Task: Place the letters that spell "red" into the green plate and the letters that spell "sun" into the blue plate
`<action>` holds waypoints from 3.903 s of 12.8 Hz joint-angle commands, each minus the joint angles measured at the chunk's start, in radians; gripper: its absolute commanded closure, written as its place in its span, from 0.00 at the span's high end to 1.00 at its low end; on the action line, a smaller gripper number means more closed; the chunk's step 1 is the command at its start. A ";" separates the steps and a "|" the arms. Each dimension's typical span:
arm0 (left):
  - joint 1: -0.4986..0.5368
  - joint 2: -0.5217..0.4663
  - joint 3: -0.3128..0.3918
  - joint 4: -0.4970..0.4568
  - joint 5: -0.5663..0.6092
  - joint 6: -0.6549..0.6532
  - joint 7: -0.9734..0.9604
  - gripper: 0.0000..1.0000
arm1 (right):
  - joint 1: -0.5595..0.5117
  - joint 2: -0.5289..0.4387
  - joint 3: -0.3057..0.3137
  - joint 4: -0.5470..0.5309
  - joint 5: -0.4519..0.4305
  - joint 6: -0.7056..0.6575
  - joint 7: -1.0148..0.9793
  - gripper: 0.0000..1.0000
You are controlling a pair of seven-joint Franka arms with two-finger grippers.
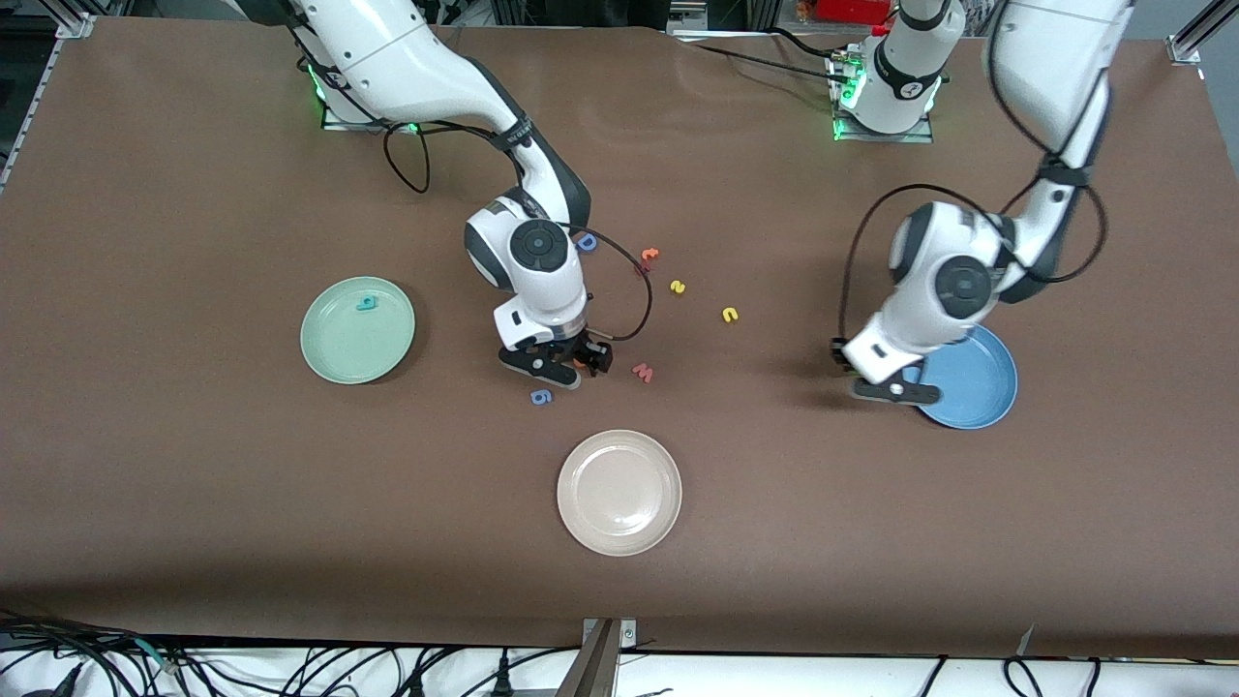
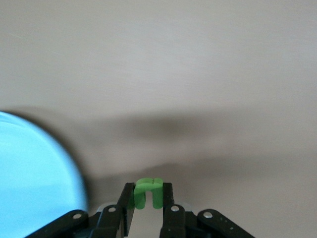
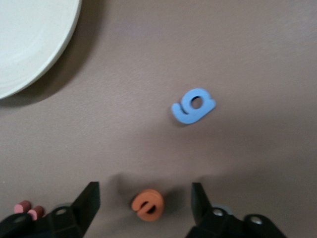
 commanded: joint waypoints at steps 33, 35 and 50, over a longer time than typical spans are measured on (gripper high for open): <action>-0.260 0.069 -0.147 0.009 -0.038 -0.086 -0.707 1.00 | 0.032 -0.417 -0.385 -0.437 -0.018 -0.419 -0.818 0.14; -0.260 0.078 -0.147 0.016 -0.050 -0.069 -0.819 1.00 | 0.027 -0.405 -0.430 -0.460 -0.018 -0.383 -0.902 0.14; -0.303 0.141 -0.132 0.010 -0.024 0.030 -0.898 0.86 | -0.079 -0.376 -0.354 -0.486 0.027 -0.284 -0.893 0.75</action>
